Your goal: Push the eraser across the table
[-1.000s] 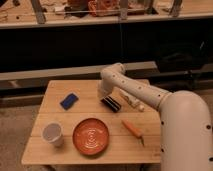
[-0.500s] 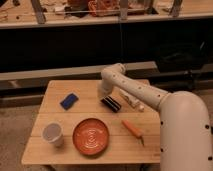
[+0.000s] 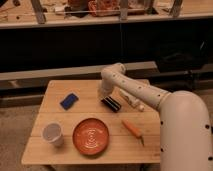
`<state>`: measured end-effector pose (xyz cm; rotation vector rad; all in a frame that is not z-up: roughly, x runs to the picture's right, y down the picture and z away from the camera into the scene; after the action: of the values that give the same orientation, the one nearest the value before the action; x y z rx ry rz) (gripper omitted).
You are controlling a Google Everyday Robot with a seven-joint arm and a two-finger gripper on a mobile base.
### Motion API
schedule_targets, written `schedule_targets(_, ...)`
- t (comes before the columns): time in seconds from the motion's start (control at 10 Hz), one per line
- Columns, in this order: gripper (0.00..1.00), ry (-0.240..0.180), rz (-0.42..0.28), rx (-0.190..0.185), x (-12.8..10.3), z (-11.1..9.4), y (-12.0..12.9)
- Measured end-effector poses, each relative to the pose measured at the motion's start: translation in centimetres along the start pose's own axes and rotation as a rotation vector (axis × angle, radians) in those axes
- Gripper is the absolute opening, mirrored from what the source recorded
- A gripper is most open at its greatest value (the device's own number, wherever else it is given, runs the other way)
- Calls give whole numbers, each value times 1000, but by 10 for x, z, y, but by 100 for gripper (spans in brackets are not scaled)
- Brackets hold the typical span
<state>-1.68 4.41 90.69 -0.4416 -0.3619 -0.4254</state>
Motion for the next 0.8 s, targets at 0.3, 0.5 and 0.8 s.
schedule_targets(0.3, 0, 158, 30, -60, 16, -11, 18)
schedule_targets(0.5, 0, 189, 75, -78, 40, -21, 33)
schedule_targets(0.8, 0, 154, 142, -29, 74, -41, 52)
